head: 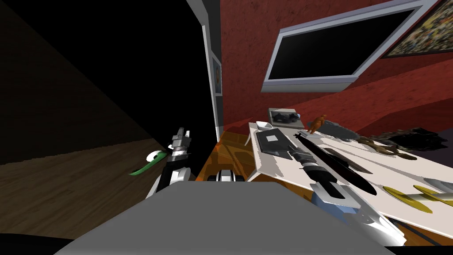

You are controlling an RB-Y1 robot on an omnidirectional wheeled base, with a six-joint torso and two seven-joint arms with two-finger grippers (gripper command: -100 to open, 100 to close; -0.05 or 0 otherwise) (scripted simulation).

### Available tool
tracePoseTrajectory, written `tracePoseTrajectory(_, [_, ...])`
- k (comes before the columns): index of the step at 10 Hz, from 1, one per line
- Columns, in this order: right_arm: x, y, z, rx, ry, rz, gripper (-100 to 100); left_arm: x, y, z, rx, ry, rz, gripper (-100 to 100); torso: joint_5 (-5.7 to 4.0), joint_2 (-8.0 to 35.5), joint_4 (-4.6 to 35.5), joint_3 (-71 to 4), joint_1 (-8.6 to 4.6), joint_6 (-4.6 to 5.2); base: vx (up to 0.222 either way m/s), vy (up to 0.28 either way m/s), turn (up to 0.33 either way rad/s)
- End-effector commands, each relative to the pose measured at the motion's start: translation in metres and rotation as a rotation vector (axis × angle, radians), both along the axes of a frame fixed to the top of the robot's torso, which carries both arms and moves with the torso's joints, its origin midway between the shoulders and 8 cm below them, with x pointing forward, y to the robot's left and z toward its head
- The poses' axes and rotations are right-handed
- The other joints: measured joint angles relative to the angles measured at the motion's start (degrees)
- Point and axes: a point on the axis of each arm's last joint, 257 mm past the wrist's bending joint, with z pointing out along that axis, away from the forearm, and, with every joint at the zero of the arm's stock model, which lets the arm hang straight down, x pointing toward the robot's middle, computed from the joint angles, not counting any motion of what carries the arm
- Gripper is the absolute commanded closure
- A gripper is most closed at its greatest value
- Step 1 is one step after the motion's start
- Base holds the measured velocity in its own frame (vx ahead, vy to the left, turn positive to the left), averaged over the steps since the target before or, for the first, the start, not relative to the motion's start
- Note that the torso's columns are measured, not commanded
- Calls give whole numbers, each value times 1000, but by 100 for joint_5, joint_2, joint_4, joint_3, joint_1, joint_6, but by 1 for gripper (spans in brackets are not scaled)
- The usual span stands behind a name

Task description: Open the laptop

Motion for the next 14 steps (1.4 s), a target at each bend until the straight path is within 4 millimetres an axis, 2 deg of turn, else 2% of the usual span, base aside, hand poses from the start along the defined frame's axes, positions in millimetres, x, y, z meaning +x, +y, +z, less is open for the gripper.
tracePoseTrajectory(1, [15, 1, -11, 25, -7, 8, 100, 0, 0, 0, 0, 0, 0, 0, 9, -14, 1, -11, -2, 15, -14, 7, 17])
tracePoseTrajectory(2, [8, -7, -24, 36, 17, -14, 100, 0, 0, 0, 0, 0, 0, 0, 13, -25, -1, -19, -8, 24, 16, -3, 15])
tracePoseTrajectory(3, [10, -15, 2, 22, -5, -12, -100, 0, 0, 0, 0, 0, 0, 0, 0, -21, -9, -15, -14, 36, -8, 26, 32])
tracePoseTrajectory(5, [11, -23, 14, 20, -5, -17, -100, 0, 0, 0, 0, 0, 0, 0, 34, 32, 25, 10, -8, 55, -30, 37, 24])
tracePoseTrajectory(10, [15, -44, 50, 16, -6, -31, -100, 0, 0, 0, 0, 0, 0, 0, 39, 29, 27, 8, -11, 58, -24, 38, 25])
tracePoseTrajectory(11, [14, -41, 46, 14, -6, -28, -100, 0, 0, 0, 0, 0, 0, 0, 38, 26, 26, 5, -13, 56, -7, 16, 2])
tracePoseTrajectory(12, [14, -42, 47, 16, -6, -30, 0, 0, 0, 0, 0, 0, 0, 0, 36, 24, 26, 5, -19, 58, 0, 0, 0])
tracePoseTrajectory(14, [14, -42, 47, 16, -6, -29, 0, 0, 0, 0, 0, 0, 0, 0, 37, 28, 27, 7, -17, 57, 0, 0, 0])
